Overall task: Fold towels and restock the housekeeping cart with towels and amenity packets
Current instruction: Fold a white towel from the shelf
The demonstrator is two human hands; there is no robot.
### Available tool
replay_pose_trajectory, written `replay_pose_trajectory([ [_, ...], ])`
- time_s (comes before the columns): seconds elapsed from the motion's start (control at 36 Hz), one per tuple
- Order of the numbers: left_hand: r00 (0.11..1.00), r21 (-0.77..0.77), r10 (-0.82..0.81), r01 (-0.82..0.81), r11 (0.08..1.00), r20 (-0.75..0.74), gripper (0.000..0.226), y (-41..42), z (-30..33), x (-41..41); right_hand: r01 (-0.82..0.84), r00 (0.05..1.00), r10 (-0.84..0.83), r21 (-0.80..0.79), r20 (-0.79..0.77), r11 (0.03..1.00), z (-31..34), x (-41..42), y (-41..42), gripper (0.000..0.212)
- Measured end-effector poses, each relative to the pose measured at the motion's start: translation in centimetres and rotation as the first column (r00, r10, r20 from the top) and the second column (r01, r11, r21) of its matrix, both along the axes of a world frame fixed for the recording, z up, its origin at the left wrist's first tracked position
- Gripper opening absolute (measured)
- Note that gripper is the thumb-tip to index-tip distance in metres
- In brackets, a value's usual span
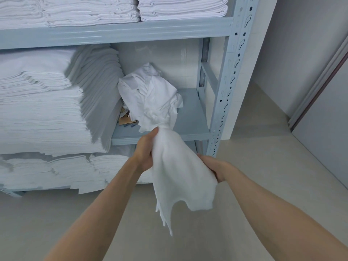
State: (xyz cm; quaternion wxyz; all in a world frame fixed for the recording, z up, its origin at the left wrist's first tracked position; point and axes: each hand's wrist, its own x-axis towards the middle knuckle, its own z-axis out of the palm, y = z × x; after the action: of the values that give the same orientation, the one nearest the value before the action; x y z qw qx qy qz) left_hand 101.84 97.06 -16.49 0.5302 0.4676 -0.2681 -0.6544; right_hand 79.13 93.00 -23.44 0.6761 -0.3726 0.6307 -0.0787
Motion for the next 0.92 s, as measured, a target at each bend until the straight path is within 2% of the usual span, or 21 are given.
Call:
replay_pose_trajectory([
  [0.08,0.996,0.062,0.079,-0.077,0.995,-0.033,0.039,0.3,-0.3,0.6,0.023,0.996,-0.026,0.045,0.082,0.999,0.1,-0.6,-0.2,0.064],
  [0.14,0.989,0.113,0.146,-0.143,0.983,-0.025,0.035,0.4,-0.6,0.9,0.033,0.983,-0.038,0.031,0.179,0.999,0.7,-0.8,-0.5,0.052],
  [0.19,0.982,0.164,0.187,-0.187,0.969,0.019,0.028,0.3,-0.9,1.3,0.083,0.962,-0.074,-0.024,0.265,0.996,1.5,-1.0,-0.8,0.040],
  [0.28,0.954,0.239,0.254,-0.287,0.928,0.159,0.014,-0.1,-1.3,2.2,0.275,0.918,-0.210,-0.158,0.336,0.948,2.2,-1.5,-1.3,0.043],
  [0.33,0.915,0.247,0.285,-0.357,0.901,0.285,0.010,-0.4,-1.2,2.8,0.320,0.926,-0.230,-0.299,0.299,0.899,2.7,-1.7,-1.6,0.045],
  [0.39,0.871,0.225,0.291,-0.399,0.889,0.397,0.008,-0.5,-1.1,3.3,0.258,0.962,-0.181,-0.450,0.207,0.855,3.0,-1.9,-2.0,0.045],
  [0.44,0.846,0.213,0.293,-0.418,0.883,0.445,0.013,-0.6,-1.1,3.7,0.183,0.983,-0.133,-0.556,0.130,0.811,3.7,-1.9,-2.2,0.053],
  [0.53,0.871,0.247,0.265,-0.387,0.888,0.413,0.011,-0.4,-1.2,3.7,0.120,0.993,-0.099,-0.631,0.069,0.767,4.7,-1.5,-2.4,0.065],
  [0.58,0.920,0.280,0.254,-0.338,0.899,0.298,0.018,-0.4,-1.3,3.7,0.066,0.998,-0.063,-0.638,0.027,0.767,5.2,-1.3,-2.4,0.056],
  [0.64,0.979,0.224,0.167,-0.189,0.956,0.114,0.036,-0.2,-1.2,4.1,0.058,0.998,-0.025,-0.591,0.064,0.804,5.6,-1.6,-2.5,0.052],
  [0.69,0.999,0.099,-0.003,-0.001,0.995,0.039,0.048,0.2,-1.0,4.8,0.107,0.982,-0.013,-0.501,0.188,0.859,6.0,-2.1,-2.7,0.039],
  [0.75,0.985,0.020,-0.115,0.113,0.993,0.125,0.051,0.3,-1.0,5.2,0.163,0.945,-0.021,-0.412,0.327,0.897,6.2,-2.8,-2.8,0.031],
  [0.81,0.960,-0.012,-0.139,0.146,0.989,0.245,0.053,0.3,-1.2,5.1,0.170,0.913,-0.007,-0.366,0.408,0.915,6.3,-3.3,-3.0,0.025],
  [0.86,0.932,0.000,-0.106,0.113,0.994,0.348,0.052,0.2,-1.2,4.7,0.145,0.905,0.023,-0.359,0.424,0.922,6.2,-3.7,-3.3,0.025],
  [0.92,0.907,0.011,-0.077,0.080,0.997,0.414,0.049,-0.1,-1.1,4.4,0.111,0.924,0.043,-0.374,0.380,0.921,5.9,-4.2,-3.6,0.034],
])
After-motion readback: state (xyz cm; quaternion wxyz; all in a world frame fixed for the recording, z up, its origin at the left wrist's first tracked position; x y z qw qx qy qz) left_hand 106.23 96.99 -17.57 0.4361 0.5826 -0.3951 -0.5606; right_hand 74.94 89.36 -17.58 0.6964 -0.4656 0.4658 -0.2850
